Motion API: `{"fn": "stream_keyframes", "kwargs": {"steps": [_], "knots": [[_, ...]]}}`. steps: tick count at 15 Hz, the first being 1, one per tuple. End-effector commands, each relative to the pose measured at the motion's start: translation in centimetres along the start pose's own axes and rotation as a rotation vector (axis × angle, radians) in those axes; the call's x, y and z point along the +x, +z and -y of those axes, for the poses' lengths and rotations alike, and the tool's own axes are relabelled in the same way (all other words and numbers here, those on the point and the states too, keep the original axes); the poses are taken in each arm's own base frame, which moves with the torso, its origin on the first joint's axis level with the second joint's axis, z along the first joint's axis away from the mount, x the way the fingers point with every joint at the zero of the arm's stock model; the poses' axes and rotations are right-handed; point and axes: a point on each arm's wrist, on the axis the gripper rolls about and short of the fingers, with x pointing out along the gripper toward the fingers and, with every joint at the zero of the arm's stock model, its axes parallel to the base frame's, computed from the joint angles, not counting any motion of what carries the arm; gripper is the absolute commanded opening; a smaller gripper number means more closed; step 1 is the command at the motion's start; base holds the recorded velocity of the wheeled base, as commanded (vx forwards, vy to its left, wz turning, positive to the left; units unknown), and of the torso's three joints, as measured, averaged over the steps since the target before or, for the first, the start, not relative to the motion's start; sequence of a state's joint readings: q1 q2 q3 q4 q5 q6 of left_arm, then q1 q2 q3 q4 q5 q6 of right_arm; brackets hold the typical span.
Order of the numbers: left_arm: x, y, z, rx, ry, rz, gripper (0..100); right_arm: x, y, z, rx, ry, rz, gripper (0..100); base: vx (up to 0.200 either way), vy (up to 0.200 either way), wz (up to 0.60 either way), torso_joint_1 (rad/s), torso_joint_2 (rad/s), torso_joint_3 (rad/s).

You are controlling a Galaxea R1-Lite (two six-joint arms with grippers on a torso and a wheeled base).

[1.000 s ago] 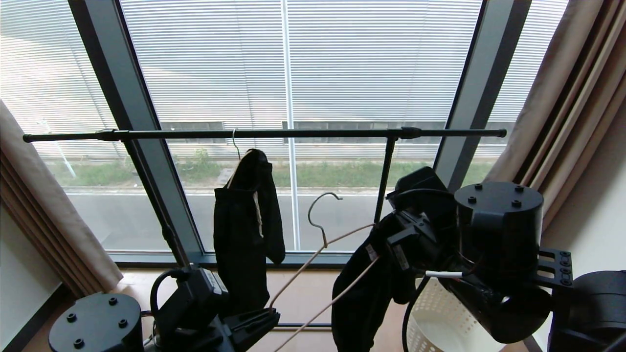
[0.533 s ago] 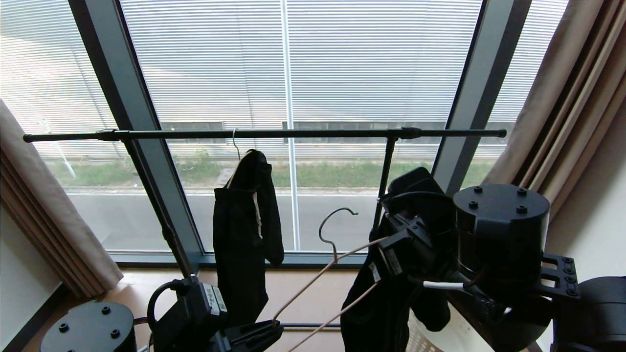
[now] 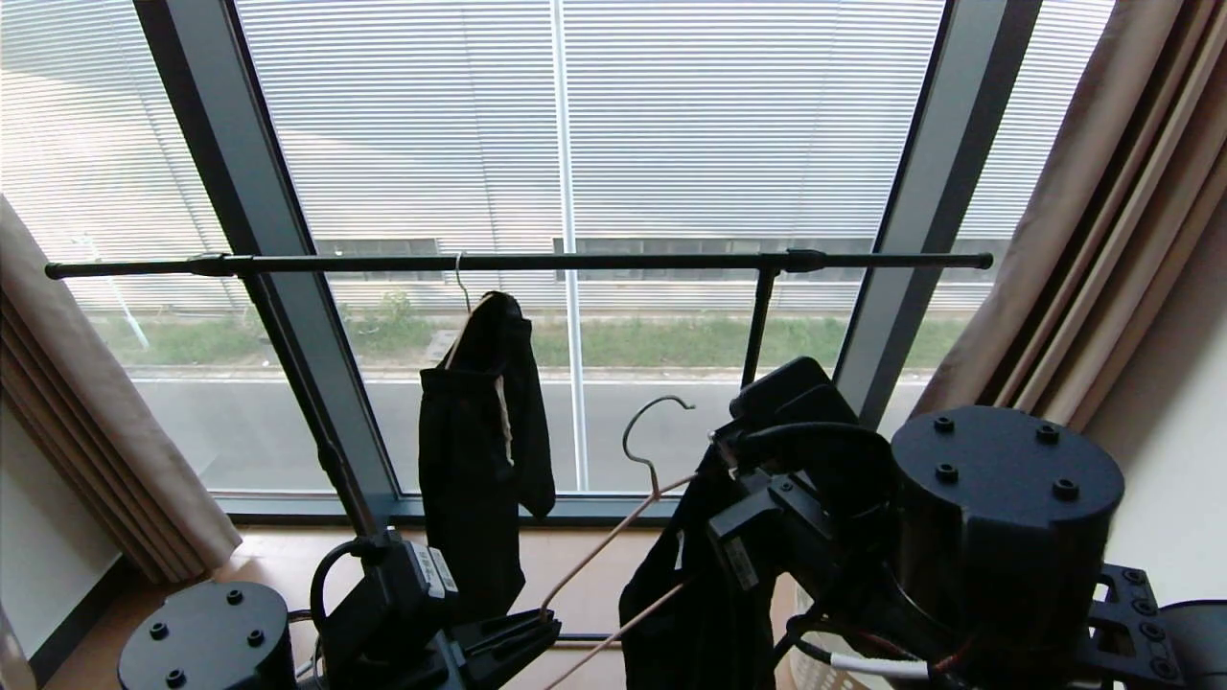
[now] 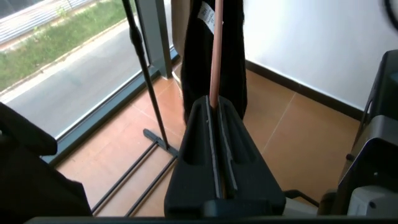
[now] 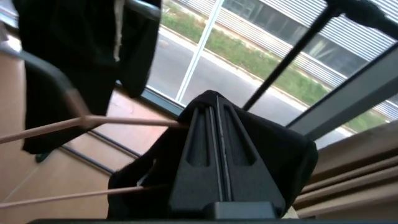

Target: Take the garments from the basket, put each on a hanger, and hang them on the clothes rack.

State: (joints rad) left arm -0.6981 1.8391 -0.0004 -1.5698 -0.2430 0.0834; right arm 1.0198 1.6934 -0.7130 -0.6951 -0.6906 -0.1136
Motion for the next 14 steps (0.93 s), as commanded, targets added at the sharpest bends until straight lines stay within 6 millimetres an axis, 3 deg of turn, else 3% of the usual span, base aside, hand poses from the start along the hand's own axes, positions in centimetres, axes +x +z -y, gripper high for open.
{"fn": "stream_keyframes", "kwargs": {"steps": [1,8,9,14], "knots": [[0.2,-0.3,-0.1,-0.005,0.004,-0.014,0,-0.8,0.2,-0.6,-0.004,0.032,0.013,0,0.0,0.0,0.0,0.0,0.0,0.0],[0.1,-0.3,-0.4,-0.011,0.017,-0.015,0,-1.5,-0.5,-0.8,-0.018,0.057,0.003,0,0.0,0.0,0.0,0.0,0.0,0.0],[0.1,-0.3,-0.4,-0.011,0.017,-0.015,0,-1.5,-0.6,-0.8,-0.02,0.057,0.001,100,0.0,0.0,0.0,0.0,0.0,0.0],[0.1,-0.2,-0.3,-0.007,0.015,-0.01,0,-1.1,0.0,0.3,0.003,0.02,0.016,100,0.0,0.0,0.0,0.0,0.0,0.0]]}}
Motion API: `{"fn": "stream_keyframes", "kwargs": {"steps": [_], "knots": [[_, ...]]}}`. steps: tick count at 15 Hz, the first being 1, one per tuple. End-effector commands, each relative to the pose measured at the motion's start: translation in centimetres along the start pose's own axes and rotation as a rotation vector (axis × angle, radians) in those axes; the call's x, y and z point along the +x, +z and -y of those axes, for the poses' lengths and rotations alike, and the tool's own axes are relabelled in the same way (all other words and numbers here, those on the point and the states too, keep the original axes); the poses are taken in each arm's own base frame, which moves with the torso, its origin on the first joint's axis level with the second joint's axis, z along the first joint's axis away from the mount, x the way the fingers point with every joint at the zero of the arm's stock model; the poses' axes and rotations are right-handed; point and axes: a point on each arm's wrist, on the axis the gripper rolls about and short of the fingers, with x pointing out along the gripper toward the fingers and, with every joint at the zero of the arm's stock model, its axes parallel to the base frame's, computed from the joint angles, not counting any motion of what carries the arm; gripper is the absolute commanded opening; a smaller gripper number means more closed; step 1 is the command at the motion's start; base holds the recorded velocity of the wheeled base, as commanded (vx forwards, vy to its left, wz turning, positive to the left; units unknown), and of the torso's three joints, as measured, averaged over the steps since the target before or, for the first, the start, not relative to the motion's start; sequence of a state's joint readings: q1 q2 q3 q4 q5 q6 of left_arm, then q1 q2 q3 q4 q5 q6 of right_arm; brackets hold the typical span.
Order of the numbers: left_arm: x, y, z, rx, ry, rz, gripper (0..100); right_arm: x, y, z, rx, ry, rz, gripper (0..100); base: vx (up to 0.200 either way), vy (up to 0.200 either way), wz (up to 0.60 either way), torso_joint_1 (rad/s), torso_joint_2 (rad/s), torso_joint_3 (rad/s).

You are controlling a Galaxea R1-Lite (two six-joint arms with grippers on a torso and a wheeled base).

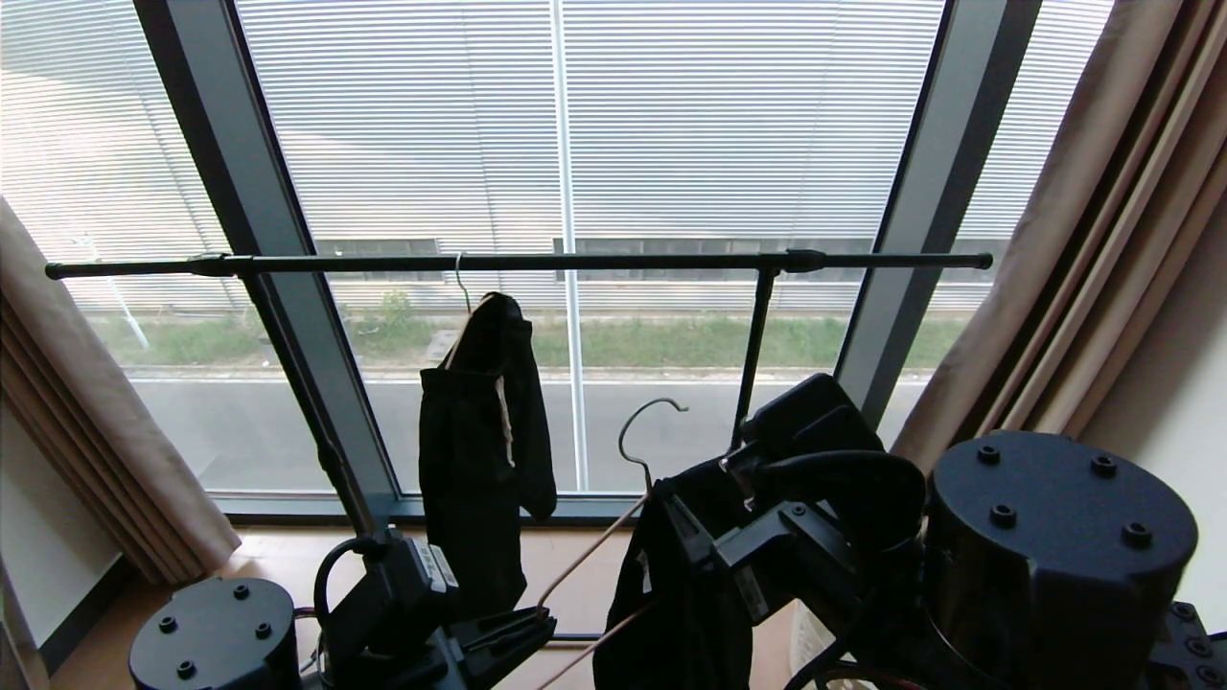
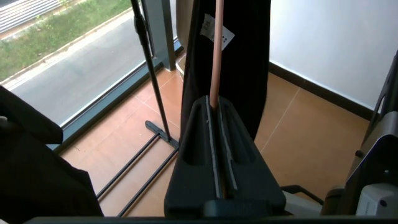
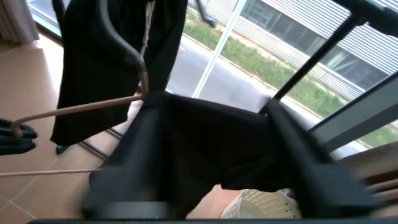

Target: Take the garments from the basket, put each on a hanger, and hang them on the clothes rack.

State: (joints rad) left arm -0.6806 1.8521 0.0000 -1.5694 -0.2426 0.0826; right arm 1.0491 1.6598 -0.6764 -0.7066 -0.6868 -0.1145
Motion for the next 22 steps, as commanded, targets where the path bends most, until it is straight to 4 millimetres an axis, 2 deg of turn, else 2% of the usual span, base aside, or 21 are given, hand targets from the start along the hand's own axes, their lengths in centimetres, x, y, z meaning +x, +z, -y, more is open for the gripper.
{"fn": "stream_keyframes", "kwargs": {"steps": [1,5,13,20,22], "knots": [[0.0,0.1,0.1,0.002,-0.003,0.005,0,0.2,0.2,0.3,0.01,-0.015,0.006,100,0.0,0.0,0.0,0.0,0.0,0.0],[-0.3,0.4,0.1,0.007,-0.001,0.024,0,0.8,0.2,0.7,0.022,-0.039,0.01,100,0.0,0.0,0.0,0.0,0.0,0.0],[-0.6,0.7,-0.2,0.006,0.015,0.04,0,0.8,-0.1,0.7,0.016,-0.036,0.002,100,0.0,0.0,0.0,0.0,0.0,0.0],[-0.8,0.6,-1.1,-0.008,0.062,0.038,0,0.3,-0.3,1.0,0.008,-0.019,0.003,100,0.0,0.0,0.0,0.0,0.0,0.0],[-0.9,0.7,-1.4,-0.022,0.071,0.043,0,-0.9,-0.4,2.0,-0.016,0.043,0.022,100,0.0,0.0,0.0,0.0,0.0,0.0]]}}
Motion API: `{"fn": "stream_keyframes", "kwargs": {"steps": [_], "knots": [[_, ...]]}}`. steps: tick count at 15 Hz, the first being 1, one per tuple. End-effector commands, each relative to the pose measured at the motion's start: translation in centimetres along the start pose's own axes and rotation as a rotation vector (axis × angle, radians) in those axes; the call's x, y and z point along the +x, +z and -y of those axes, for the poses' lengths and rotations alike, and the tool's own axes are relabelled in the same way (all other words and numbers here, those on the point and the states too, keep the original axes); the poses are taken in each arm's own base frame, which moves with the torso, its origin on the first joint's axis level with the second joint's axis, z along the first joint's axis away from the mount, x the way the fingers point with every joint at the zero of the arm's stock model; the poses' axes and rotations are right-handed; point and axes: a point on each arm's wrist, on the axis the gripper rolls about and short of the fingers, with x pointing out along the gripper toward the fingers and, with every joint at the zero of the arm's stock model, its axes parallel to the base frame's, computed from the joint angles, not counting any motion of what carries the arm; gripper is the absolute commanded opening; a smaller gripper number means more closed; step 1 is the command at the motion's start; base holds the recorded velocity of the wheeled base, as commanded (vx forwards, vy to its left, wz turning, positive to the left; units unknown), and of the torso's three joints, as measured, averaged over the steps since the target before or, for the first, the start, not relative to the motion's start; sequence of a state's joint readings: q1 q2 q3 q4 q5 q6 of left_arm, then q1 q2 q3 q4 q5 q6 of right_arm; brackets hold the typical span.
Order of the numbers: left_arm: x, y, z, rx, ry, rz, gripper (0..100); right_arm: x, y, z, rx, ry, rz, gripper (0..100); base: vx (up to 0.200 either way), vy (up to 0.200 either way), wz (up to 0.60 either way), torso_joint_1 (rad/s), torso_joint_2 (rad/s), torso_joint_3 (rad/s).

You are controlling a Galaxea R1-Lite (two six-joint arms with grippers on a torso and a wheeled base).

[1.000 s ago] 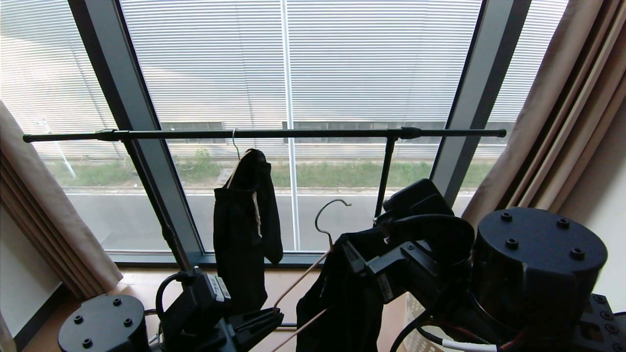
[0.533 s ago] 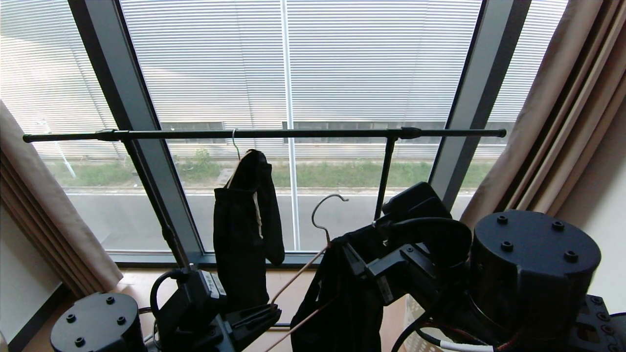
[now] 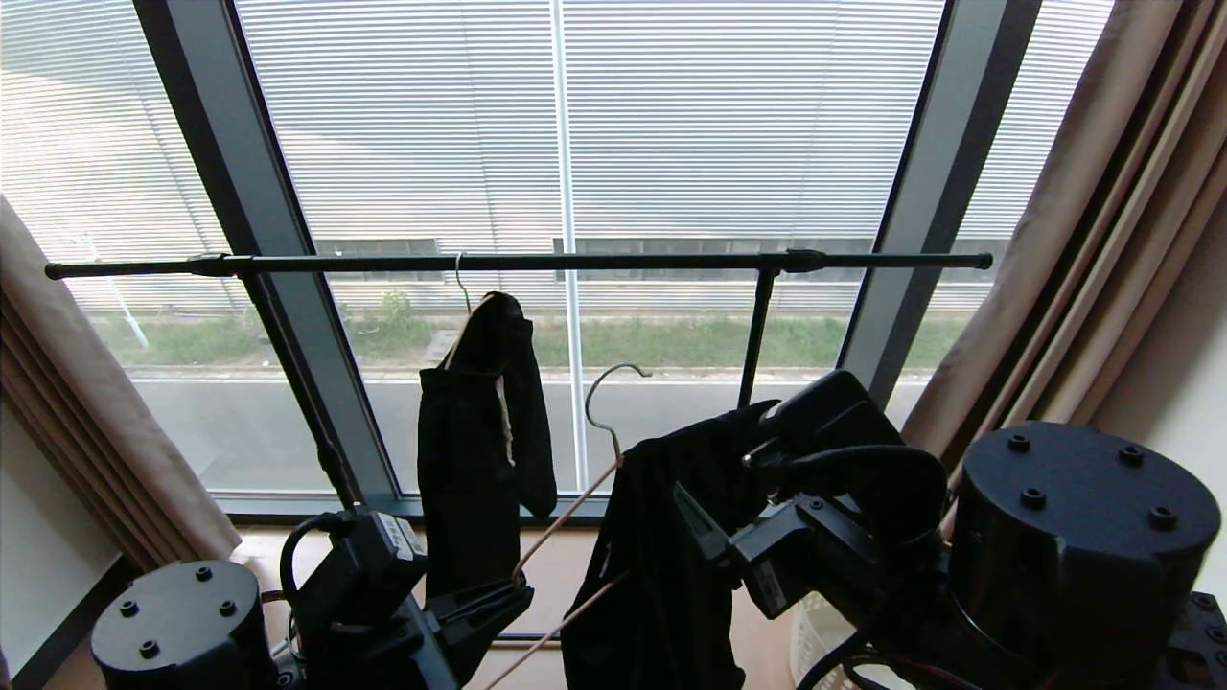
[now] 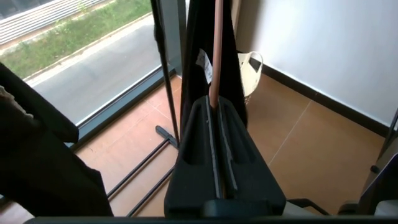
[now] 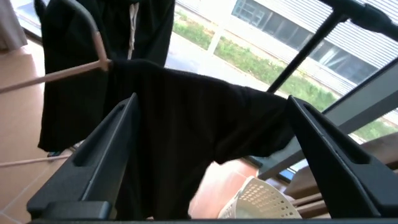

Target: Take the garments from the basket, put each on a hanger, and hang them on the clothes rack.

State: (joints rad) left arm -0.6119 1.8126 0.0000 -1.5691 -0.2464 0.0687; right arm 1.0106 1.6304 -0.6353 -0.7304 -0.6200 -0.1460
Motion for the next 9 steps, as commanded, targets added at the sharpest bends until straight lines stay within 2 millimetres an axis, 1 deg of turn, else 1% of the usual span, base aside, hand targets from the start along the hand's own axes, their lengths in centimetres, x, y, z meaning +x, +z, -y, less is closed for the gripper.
{"fn": "stream_keyframes", "kwargs": {"steps": [1,2,3,4,5,6,8,9], "knots": [[-0.2,0.1,-0.4,-0.002,-0.016,0.011,0,-1.2,0.0,1.6,-0.015,0.039,0.024,100,0.0,0.0,0.0,0.0,0.0,0.0],[-0.4,0.1,-0.8,-0.002,-0.038,0.016,0,-1.3,-0.1,2.4,-0.026,0.051,0.03,100,0.0,0.0,0.0,0.0,0.0,0.0],[-0.8,0.0,-2.0,-0.002,-0.039,0.024,0,-1.5,0.0,3.5,-0.021,0.057,0.045,100,0.0,0.0,0.0,0.0,0.0,0.0],[-1.0,-0.1,-2.7,0.017,-0.049,0.026,0,-1.7,0.0,4.4,-0.011,0.06,0.053,100,0.0,0.0,0.0,0.0,0.0,0.0],[-1.1,-0.1,-2.9,0.033,-0.064,0.03,0,-2.0,-0.2,5.2,-0.008,0.075,0.056,100,0.0,0.0,0.0,0.0,0.0,0.0],[-1.2,-0.1,-2.9,0.04,-0.073,0.033,0,-2.0,-0.5,6.4,-0.037,0.134,0.066,100,0.0,0.0,0.0,0.0,0.0,0.0],[-1.1,-0.1,-2.8,0.044,-0.082,0.032,0,-1.5,-0.8,9.2,-0.105,0.221,0.058,100,0.0,0.0,0.0,0.0,0.0,0.0],[-1.1,-0.1,-2.7,0.046,-0.09,0.033,0,-1.3,-0.8,10.3,-0.127,0.28,0.032,100,0.0,0.0,0.0,0.0,0.0,0.0]]}}
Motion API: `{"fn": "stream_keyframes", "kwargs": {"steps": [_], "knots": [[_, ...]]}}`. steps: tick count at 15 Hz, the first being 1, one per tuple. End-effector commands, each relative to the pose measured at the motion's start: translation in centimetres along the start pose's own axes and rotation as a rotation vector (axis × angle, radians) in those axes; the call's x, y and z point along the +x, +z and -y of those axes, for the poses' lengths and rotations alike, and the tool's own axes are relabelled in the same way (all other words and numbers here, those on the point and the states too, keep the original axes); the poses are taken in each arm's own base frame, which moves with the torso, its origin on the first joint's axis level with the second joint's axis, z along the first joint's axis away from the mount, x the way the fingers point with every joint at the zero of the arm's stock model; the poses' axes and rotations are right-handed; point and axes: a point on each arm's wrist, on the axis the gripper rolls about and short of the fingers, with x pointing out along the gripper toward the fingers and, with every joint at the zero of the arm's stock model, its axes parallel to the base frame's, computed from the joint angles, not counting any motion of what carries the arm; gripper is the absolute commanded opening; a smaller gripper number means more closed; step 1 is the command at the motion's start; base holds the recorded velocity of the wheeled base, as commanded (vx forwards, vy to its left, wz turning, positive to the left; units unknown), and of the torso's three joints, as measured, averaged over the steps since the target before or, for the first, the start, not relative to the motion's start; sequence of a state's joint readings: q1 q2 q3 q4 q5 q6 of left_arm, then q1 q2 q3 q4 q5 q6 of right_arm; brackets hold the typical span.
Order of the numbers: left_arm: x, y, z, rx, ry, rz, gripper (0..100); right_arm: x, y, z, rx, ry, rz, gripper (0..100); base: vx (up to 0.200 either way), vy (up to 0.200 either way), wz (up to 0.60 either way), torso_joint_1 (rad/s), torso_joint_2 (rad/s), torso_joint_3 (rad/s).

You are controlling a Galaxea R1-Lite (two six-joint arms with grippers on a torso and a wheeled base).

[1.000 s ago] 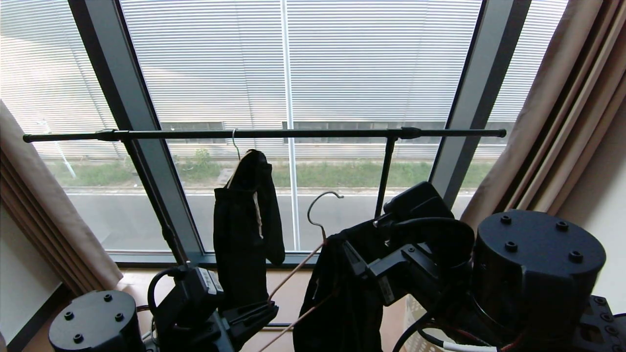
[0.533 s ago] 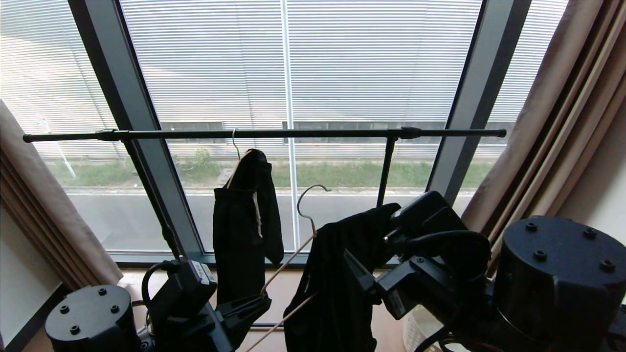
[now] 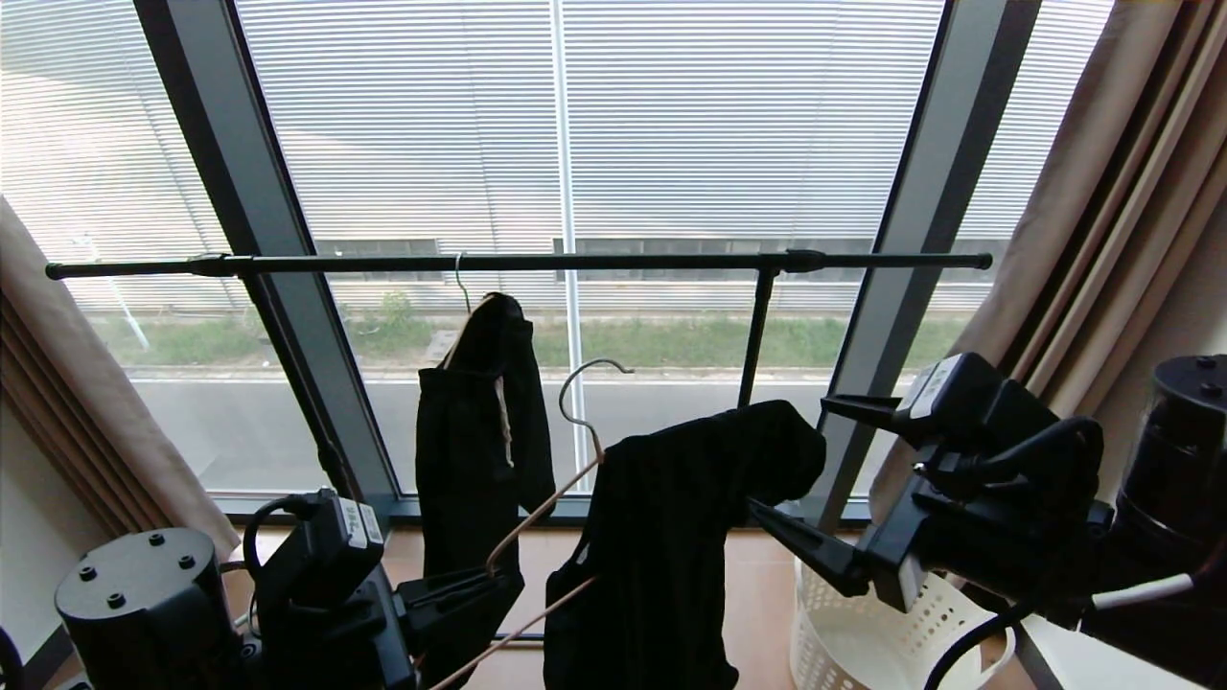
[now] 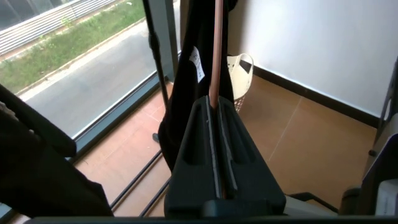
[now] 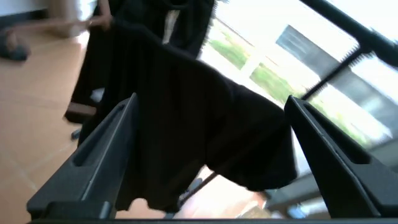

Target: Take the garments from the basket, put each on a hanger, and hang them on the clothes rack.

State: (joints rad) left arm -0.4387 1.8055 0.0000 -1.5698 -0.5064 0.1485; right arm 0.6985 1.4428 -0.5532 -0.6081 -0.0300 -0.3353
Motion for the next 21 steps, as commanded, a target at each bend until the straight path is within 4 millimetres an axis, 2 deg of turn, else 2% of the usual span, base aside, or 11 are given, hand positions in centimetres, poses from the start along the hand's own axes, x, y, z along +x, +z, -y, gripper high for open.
{"fn": "stream_keyframes", "kwargs": {"steps": [1,4,7,9,13,17,21], "knots": [[0.0,0.1,0.1,0.002,-0.009,0.003,0,-0.9,0.3,2.8,-0.022,0.019,-0.013,100,0.0,0.0,0.0,0.0,0.0,0.0],[0.1,0.1,0.3,0.005,-0.036,0.008,0,-1.2,1.1,6.5,-0.113,0.206,-0.101,100,0.0,0.0,0.0,0.0,0.0,0.0],[0.5,0.1,1.0,0.011,-0.077,0.005,0,-1.0,2.2,8.0,-0.168,0.347,-0.133,100,0.0,0.0,0.0,0.0,0.0,0.0],[0.6,0.2,1.3,0.014,-0.095,0.005,0,0.2,2.9,8.6,-0.206,0.485,-0.164,100,0.0,0.0,0.0,0.0,0.0,0.0],[0.7,0.2,1.6,0.017,-0.111,0.005,0,3.2,2.3,9.1,-0.21,0.666,-0.245,100,0.0,0.0,0.0,0.0,0.0,0.0],[1.0,0.0,1.9,0.011,-0.125,-0.006,0,7.1,2.0,8.9,-0.213,0.715,-0.258,100,0.0,0.0,0.0,0.0,0.0,0.0],[0.9,0.1,1.9,0.017,-0.127,0.001,0,9.0,1.8,8.2,-0.214,0.752,-0.266,100,0.0,0.0,0.0,0.0,0.0,0.0]]}}
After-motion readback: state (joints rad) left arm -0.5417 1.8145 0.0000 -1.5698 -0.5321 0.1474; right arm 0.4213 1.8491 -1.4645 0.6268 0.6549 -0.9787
